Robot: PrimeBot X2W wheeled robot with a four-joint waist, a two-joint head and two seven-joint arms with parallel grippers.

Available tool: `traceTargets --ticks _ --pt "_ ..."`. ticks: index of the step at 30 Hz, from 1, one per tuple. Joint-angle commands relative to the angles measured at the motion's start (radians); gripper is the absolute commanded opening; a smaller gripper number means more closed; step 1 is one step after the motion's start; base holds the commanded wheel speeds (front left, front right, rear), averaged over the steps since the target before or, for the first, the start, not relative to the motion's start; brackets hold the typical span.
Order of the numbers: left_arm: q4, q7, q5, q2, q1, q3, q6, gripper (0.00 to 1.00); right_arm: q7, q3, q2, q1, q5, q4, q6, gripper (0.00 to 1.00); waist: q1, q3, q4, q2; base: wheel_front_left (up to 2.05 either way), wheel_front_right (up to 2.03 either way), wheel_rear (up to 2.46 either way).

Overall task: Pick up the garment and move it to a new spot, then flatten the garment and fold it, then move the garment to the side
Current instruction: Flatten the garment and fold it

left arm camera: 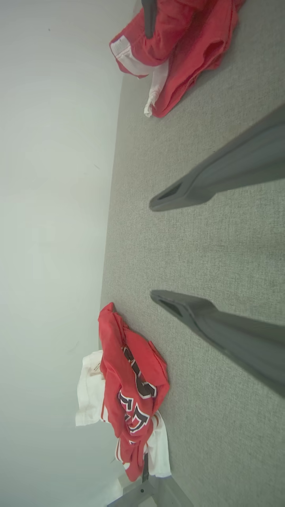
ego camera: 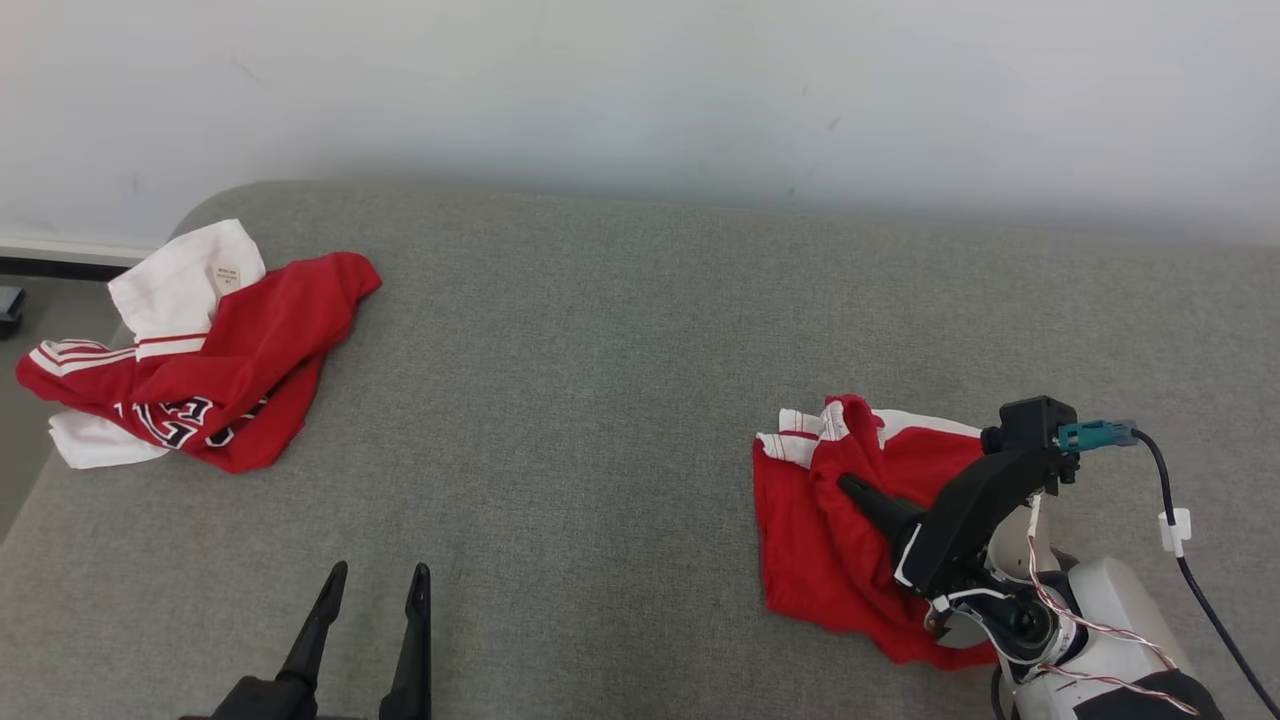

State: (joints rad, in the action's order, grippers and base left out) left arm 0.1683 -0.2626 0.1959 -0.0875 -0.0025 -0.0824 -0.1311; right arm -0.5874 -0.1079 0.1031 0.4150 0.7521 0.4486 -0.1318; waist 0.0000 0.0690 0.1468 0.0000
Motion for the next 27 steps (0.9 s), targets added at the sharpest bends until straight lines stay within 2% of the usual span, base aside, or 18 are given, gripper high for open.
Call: traceTargets --ticks 1,6,7,8,9,16,22,27 --pt "0.001 -0.003 0.014 0.002 -0.012 0.003 0.001 1.0 0.006 0.014 -0.013 0.01 -0.003 0.012 0.002 0.0 0.0 0.008 0.007 0.0 0.0 0.0 0.0" --pt "0.007 -0.003 0.015 0.006 -0.02 0.004 0.001 1.0 0.037 0.021 -0.031 0.027 -0.069 0.063 0.002 0.0 0.0 0.014 0.011 0.0 0.0 0.0 0.0" --pt "0.009 -0.003 0.015 0.006 -0.021 0.003 0.001 1.0 0.044 0.011 -0.033 0.031 -0.09 0.071 0.002 0.18 0.0 0.014 0.011 0.0 0.0 0.0 0.0" --pt "0.01 -0.003 0.015 0.006 -0.022 0.003 0.001 1.0 0.053 0.004 -0.034 0.035 -0.103 0.073 0.002 0.87 0.0 0.013 0.011 0.0 0.0 0.0 0.0" --pt "0.011 -0.003 0.013 0.005 -0.021 0.004 0.001 1.0 0.06 0.004 -0.035 0.035 -0.107 0.078 0.002 1.0 0.0 0.011 0.011 0.0 0.0 0.0 0.0" --pt "0.009 -0.003 0.013 -0.01 0.002 0.025 0.001 1.0 0.152 -0.05 0.013 0.011 -0.099 -0.013 0.002 1.0 0.0 -0.013 -0.012 0.0 0.0 0.0 0.0" --pt "0.001 -0.003 0.01 -0.017 0.024 0.061 0.001 1.0 0.303 -0.071 0.105 -0.028 -0.102 -0.13 0.002 1.0 0.0 -0.032 -0.05 0.0 0.0 0.0 0.0" --pt "-0.013 -0.003 -0.004 -0.015 0.038 0.09 0.001 1.0 0.44 -0.061 0.148 -0.073 -0.115 -0.194 0.002 1.0 0.0 -0.04 -0.088 0.0 0.0 0.0 0.0"
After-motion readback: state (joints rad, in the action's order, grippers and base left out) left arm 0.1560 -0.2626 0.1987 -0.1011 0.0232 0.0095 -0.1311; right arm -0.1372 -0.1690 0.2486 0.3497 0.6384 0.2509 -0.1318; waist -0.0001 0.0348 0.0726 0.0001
